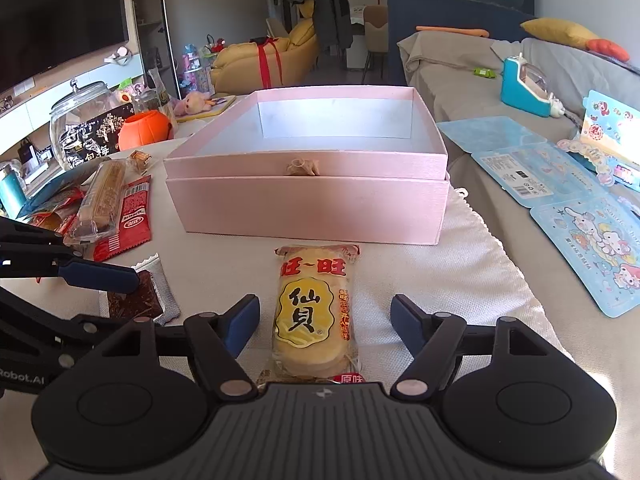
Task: Organize snacks
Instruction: 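Grasp the brownie packet with the left tool while the right tool regrasps the rice cracker, then lift both packets into the pink box and open both tools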
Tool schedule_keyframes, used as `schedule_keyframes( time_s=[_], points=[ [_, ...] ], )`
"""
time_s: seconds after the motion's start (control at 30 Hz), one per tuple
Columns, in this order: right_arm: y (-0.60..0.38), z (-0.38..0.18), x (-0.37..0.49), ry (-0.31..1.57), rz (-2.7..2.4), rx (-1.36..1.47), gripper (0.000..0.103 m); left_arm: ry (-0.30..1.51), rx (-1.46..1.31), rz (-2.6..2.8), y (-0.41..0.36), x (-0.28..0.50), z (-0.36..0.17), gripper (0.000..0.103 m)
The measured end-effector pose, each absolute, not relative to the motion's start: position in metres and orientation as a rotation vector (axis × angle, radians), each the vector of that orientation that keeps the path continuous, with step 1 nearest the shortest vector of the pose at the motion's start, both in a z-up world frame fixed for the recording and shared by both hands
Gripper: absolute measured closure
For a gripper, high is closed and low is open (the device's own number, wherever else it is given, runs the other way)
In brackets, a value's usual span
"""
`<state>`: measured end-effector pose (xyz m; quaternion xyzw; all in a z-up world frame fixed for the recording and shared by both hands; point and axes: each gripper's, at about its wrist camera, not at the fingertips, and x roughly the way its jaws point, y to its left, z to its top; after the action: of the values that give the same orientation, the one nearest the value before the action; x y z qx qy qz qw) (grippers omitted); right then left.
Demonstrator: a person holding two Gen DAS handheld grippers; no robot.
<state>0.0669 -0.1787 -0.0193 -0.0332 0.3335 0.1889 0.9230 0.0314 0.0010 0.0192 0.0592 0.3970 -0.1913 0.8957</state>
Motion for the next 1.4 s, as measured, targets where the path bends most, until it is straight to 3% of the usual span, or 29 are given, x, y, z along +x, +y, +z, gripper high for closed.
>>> schedule_keyframes(
  time_s=[0.57, 0.63, 0.7, 0.77, 0.97, 1.13, 1.2, 1.27, 1.4],
  points=[
    [-0.178, -0.020, 0.067, 0.684, 0.384, -0.065, 0.029, 0.828, 0.173, -0.349, 0.012, 0.033, 0.017, 0.043],
    [-0.178, -0.020, 0.067, 0.681, 0.380, -0.061, 0.030, 0.816, 0.190, -0.353, 0.013, 0.030, 0.017, 0.048],
    [-0.181, -0.019, 0.066, 0.668, 0.361, -0.049, 0.041, 0.811, 0.195, -0.357, 0.014, 0.029, 0.020, 0.050],
    [-0.184, -0.018, 0.064, 0.670, 0.371, -0.035, 0.064, 0.789, 0.200, -0.356, 0.016, 0.025, 0.023, 0.050],
    [-0.188, -0.004, 0.061, 0.692, 0.409, -0.003, 0.067, 0.705, 0.118, -0.381, 0.021, 0.021, 0.049, 0.050],
    [-0.188, 0.071, 0.074, 0.539, 0.450, 0.008, 0.067, 0.512, 0.041, -0.406, 0.023, 0.066, 0.112, 0.049],
    [-0.183, 0.106, 0.100, 0.500, 0.425, 0.018, 0.062, 0.478, -0.020, -0.414, 0.024, 0.106, 0.116, 0.047],
    [-0.178, 0.129, 0.132, 0.480, 0.422, 0.029, 0.020, 0.584, -0.064, -0.345, 0.023, 0.148, 0.102, 0.052],
    [-0.171, 0.131, 0.175, 0.552, 0.322, 0.016, 0.018, 0.556, -0.172, -0.320, 0.038, 0.155, 0.090, 0.052]
  ],
)
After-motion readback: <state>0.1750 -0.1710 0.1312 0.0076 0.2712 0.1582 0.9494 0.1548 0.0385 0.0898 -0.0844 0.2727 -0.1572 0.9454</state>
